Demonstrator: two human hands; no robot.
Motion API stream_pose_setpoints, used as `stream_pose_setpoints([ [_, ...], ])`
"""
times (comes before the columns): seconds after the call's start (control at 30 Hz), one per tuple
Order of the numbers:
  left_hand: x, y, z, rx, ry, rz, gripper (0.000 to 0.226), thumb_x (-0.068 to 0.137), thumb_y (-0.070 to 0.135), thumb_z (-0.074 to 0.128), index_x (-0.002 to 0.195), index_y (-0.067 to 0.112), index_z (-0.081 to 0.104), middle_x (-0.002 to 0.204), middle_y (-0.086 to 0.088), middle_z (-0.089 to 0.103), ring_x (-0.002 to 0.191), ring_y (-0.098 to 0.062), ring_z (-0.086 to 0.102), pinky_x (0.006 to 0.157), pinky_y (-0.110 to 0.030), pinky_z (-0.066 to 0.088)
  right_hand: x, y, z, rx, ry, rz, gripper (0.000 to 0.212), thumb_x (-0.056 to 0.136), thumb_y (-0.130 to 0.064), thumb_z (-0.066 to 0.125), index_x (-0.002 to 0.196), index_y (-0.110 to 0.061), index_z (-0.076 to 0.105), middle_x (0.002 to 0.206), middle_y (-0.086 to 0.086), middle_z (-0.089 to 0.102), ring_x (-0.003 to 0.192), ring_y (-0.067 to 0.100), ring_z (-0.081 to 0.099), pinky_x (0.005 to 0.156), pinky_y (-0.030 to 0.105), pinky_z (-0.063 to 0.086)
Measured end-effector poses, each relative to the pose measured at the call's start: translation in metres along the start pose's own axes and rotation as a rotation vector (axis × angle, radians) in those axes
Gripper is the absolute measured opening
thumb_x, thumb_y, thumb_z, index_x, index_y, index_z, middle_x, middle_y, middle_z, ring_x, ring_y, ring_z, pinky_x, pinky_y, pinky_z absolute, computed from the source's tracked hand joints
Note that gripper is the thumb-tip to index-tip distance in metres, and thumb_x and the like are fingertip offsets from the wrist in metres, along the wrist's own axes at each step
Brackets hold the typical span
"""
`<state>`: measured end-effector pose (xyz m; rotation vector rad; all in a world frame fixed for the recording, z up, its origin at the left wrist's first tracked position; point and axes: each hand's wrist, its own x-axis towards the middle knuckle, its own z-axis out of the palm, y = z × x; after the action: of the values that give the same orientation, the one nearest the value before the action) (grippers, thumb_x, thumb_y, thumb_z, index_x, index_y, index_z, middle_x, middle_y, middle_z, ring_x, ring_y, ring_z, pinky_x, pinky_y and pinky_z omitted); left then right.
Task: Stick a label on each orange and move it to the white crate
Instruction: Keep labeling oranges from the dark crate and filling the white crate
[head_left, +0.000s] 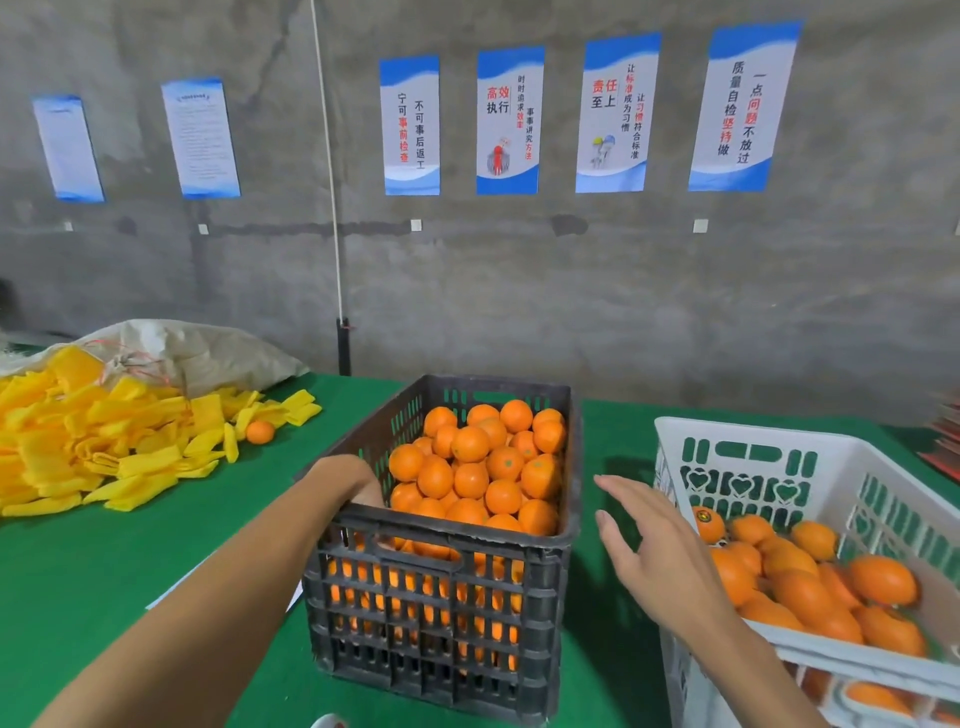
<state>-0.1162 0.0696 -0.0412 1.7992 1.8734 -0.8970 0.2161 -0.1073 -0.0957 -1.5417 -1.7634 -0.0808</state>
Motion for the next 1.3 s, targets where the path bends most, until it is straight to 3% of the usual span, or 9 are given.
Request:
stream_pose_setpoints([
  [0.17, 0.010, 0.004, 0.002, 0.017, 0.081, 0.096, 0.059, 0.091, 0.055, 0.066, 0.133, 0.014, 0.065, 0.137, -0.006, 0.063, 0.124, -0.028, 0.062, 0.110, -0.047, 0.049, -0.002, 0.001, 0.000, 0.000, 0.003, -0.001, 0.045, 0.102, -0.029, 0.059, 0.146, -0.026, 0.055, 0.147, -0.010, 0.055, 0.137, 0.007, 0.046, 0.117, 0.029, 0.036],
  [0.3, 0.023, 0.006, 0.005, -0.028, 0.255, 0.147, 0.077, 0.090, 0.047, 0.068, 0.151, 0.013, 0.039, 0.152, -0.009, 0.047, 0.133, -0.033, 0.054, 0.105, -0.045, 0.049, -0.005, -0.001, 0.000, -0.016, -0.002, -0.028, 0.043, 0.102, -0.029, 0.058, 0.145, -0.026, 0.055, 0.146, -0.012, 0.055, 0.136, 0.004, 0.046, 0.114, 0.020, 0.032],
  [0.4, 0.025, 0.006, 0.003, -0.182, 0.351, 0.240, 0.057, 0.092, 0.026, 0.070, 0.143, 0.014, 0.048, 0.143, -0.010, 0.052, 0.113, -0.027, 0.056, 0.098, -0.039, 0.048, -0.010, -0.002, -0.001, -0.033, -0.011, -0.065, 0.042, 0.102, -0.029, 0.058, 0.144, -0.026, 0.056, 0.144, -0.013, 0.056, 0.134, 0.002, 0.047, 0.111, 0.017, 0.030],
  [0.5, 0.007, 0.018, 0.009, -0.460, 0.685, 0.424, 0.055, 0.083, 0.028, 0.084, 0.134, 0.027, 0.061, 0.128, 0.000, 0.057, 0.116, -0.024, 0.059, 0.100, -0.037, 0.049, -0.014, -0.005, -0.008, -0.020, -0.011, -0.098, 0.041, 0.103, -0.028, 0.056, 0.144, -0.027, 0.056, 0.144, -0.013, 0.056, 0.134, 0.002, 0.046, 0.113, 0.018, 0.033],
  [0.6, -0.042, 0.051, 0.022, -0.877, 0.902, 0.739, 0.060, 0.073, 0.030, 0.094, 0.128, 0.034, 0.069, 0.134, 0.002, 0.064, 0.118, -0.021, 0.065, 0.101, -0.039, 0.054, -0.018, -0.008, -0.021, -0.044, 0.011, -0.148, 0.039, 0.103, -0.025, 0.057, 0.142, -0.022, 0.059, 0.142, -0.008, 0.059, 0.132, 0.007, 0.050, 0.113, 0.028, 0.041],
  [0.7, -0.095, 0.095, 0.054, -1.222, 0.969, 1.005, 0.055, 0.073, 0.024, 0.094, 0.120, 0.042, 0.072, 0.127, 0.011, 0.066, 0.104, 0.000, 0.068, 0.082, -0.013, 0.054, -0.030, -0.011, -0.037, 0.002, 0.075, -0.164, 0.037, 0.101, -0.020, 0.060, 0.138, -0.016, 0.063, 0.138, -0.005, 0.063, 0.128, 0.011, 0.055, 0.111, 0.027, 0.042],
  [0.9, -0.142, 0.154, 0.163, -1.228, 1.194, 1.331, 0.056, 0.081, 0.012, 0.086, 0.132, 0.025, 0.068, 0.140, 0.007, 0.055, 0.132, -0.018, 0.056, 0.093, -0.019, 0.055, -0.085, -0.005, -0.051, -0.065, 0.108, -0.241, 0.035, 0.098, -0.008, 0.064, 0.132, -0.014, 0.065, 0.129, -0.001, 0.066, 0.118, 0.018, 0.060, 0.098, 0.028, 0.049],
  [1.07, -0.121, 0.184, 0.241, -1.224, 0.964, 1.323, 0.060, 0.080, 0.017, 0.087, 0.133, 0.036, 0.066, 0.138, 0.012, 0.055, 0.132, -0.025, 0.057, 0.092, -0.023, 0.057, -0.144, 0.020, -0.034, -0.022, -0.024, -0.153, 0.028, 0.099, -0.008, 0.064, 0.126, -0.014, 0.068, 0.119, -0.002, 0.067, 0.110, 0.017, 0.061, 0.094, 0.024, 0.047],
  [1.3, -0.071, 0.217, 0.323, -1.289, 0.639, 1.070, 0.058, 0.080, 0.021, 0.090, 0.124, 0.050, 0.065, 0.127, 0.027, 0.058, 0.119, -0.004, 0.064, 0.084, -0.017, 0.058, -0.219, 0.060, 0.003, -0.010, -0.308, 0.123, 0.021, 0.101, -0.031, 0.063, 0.117, -0.022, 0.074, 0.122, -0.008, 0.068, 0.115, 0.016, 0.058, 0.095, 0.041, 0.050],
])
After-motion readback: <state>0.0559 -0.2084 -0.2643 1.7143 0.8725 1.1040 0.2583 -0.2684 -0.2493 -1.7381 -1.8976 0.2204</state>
